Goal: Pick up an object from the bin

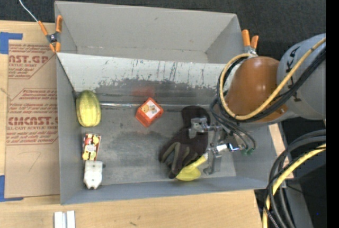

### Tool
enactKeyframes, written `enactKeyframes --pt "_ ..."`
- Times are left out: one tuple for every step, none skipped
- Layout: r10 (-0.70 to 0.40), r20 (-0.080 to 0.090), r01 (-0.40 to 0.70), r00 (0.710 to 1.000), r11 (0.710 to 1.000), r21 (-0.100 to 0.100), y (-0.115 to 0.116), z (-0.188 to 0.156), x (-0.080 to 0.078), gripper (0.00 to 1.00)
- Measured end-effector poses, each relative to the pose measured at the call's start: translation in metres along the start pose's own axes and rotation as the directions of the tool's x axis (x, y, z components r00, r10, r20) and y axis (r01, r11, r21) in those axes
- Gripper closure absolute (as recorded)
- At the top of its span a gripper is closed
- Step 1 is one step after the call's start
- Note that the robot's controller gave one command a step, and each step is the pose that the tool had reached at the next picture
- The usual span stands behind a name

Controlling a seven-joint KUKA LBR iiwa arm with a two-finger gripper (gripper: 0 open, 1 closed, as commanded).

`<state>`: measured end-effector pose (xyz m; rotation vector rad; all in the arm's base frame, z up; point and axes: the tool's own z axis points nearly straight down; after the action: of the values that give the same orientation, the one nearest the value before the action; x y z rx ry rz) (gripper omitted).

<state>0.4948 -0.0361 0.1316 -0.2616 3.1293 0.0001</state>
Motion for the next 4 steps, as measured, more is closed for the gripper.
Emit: enactKeyframes --pt "0.487 0.001 -0.487 0.873 0.873 -0.002 0.067 0.061 -0.017 1.0" --pt "0.487 0.001 -0.487 0.873 0.873 -0.002 0.067 0.061 -0.017 1.0" --pt "0.487 0.001 -0.487 0.873 0.873 -0.002 0.067 0.061 -0.017 1.0" --pt "0.508 -0.005 -0.508 0.861 0.861 0.001 0.069 -0.009 -0.006 1.0"
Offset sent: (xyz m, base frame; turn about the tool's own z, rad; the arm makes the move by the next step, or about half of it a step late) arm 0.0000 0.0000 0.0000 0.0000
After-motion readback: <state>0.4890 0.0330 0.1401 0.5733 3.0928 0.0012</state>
